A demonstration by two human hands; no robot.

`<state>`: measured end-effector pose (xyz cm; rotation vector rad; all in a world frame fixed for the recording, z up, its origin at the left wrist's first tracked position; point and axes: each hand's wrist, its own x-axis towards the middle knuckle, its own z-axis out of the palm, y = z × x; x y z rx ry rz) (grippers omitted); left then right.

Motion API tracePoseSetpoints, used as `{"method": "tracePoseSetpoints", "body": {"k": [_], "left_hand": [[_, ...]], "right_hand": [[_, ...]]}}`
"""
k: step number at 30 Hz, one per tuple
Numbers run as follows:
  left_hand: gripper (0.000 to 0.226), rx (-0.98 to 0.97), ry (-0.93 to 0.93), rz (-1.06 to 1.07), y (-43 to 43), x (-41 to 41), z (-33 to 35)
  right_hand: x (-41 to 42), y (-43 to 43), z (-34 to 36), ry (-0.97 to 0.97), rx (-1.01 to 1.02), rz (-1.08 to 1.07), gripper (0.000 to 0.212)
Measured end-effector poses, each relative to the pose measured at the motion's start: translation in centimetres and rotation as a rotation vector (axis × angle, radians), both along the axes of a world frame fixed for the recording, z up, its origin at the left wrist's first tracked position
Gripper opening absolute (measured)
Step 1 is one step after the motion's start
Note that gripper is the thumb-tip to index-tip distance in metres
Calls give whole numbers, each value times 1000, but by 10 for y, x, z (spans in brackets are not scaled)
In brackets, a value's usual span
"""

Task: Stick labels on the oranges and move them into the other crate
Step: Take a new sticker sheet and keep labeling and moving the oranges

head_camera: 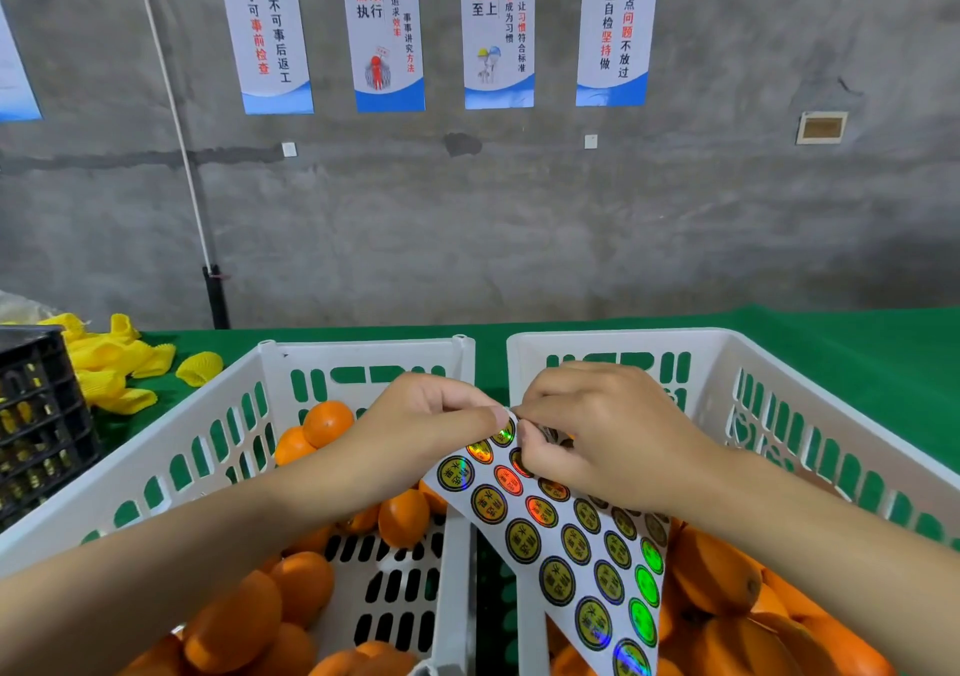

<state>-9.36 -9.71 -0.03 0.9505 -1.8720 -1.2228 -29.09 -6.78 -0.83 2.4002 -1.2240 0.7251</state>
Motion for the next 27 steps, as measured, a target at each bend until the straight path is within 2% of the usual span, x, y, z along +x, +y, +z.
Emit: {"method": "tracePoseSetpoints", "body": {"k": [7, 13, 19, 27], "left_hand": [[25, 12, -19, -15, 0, 1, 0], [30, 11, 48, 5, 0, 2, 1], [28, 0, 70, -11, -3, 5, -1], [20, 31, 59, -62, -9, 7, -4]], "right_hand": [[-1, 0, 1, 4, 49, -11, 39], [-1, 1, 3, 2, 94, 12, 46], [-3, -4, 3, -39, 134, 71, 27], [-3, -1, 5, 3, 153, 57, 36]]}}
